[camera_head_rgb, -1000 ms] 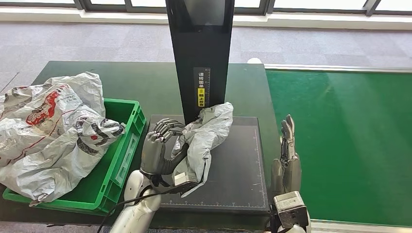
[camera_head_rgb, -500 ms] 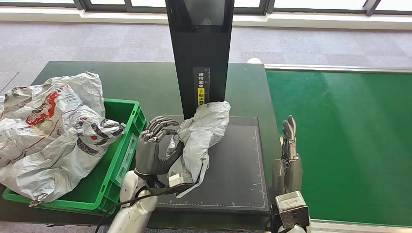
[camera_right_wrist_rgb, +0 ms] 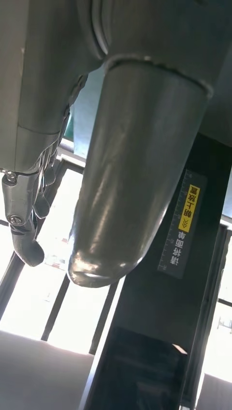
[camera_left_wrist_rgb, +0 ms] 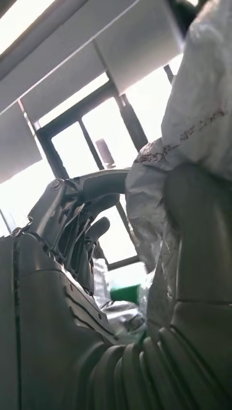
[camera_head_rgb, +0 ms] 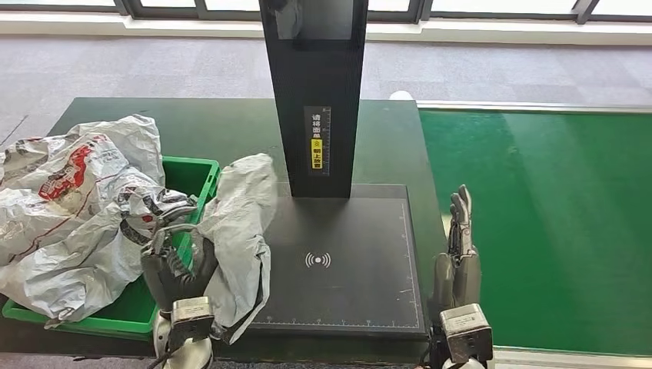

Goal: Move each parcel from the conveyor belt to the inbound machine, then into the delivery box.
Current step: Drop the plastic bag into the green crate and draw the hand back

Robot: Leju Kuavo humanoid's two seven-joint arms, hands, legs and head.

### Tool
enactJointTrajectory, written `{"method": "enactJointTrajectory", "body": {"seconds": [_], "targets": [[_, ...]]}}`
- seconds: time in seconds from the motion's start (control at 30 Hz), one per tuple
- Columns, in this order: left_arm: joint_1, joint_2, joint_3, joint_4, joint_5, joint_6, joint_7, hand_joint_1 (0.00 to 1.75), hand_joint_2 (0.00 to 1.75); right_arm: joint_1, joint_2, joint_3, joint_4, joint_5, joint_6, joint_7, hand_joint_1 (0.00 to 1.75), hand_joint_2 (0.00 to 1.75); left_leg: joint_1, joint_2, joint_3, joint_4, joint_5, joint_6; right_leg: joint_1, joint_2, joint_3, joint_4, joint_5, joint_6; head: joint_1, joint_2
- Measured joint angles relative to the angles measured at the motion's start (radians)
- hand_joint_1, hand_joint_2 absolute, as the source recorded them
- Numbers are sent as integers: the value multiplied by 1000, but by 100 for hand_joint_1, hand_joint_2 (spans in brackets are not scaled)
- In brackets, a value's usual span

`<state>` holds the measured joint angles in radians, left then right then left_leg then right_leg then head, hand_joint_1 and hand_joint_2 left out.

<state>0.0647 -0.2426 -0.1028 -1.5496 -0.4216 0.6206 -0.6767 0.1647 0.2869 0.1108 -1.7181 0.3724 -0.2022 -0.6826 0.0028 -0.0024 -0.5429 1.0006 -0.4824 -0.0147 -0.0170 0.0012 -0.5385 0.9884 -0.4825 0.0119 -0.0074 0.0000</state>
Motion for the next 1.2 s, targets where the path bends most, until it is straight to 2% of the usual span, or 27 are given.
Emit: {"method": "enactJointTrajectory", "body": {"seconds": [0.3,0.53,0.8,0.83,0.97,1.2], "targets": [[42,37,-1,-96,80,3,0,175,175,2,0,-7,-3,3,17,6,0,0,0,0,0,0,1,0,0,0,0,0,1,-1,0,0],[63,55,0,-154,27,59,0,175,175,2,0,-10,-5,7,32,12,0,0,0,0,0,0,1,0,0,0,0,0,1,-1,0,0],[67,57,10,-173,1,67,0,175,175,2,0,-14,-5,8,35,13,0,0,0,0,0,0,1,0,0,0,0,0,1,-1,0,0],[69,57,24,-187,-5,69,0,175,175,2,0,-17,-5,8,35,12,0,0,0,0,0,0,1,0,0,0,0,0,1,-1,0,0],[40,58,183,-233,-50,75,0,175,175,-5,3,-23,-5,4,55,12,0,0,0,0,0,0,1,-1,0,0,0,1,1,-1,0,0],[-37,21,346,-193,-247,76,0,175,175,-21,11,-23,-5,20,68,18,0,0,1,0,0,0,2,-1,0,0,0,1,1,-2,0,0]]}}
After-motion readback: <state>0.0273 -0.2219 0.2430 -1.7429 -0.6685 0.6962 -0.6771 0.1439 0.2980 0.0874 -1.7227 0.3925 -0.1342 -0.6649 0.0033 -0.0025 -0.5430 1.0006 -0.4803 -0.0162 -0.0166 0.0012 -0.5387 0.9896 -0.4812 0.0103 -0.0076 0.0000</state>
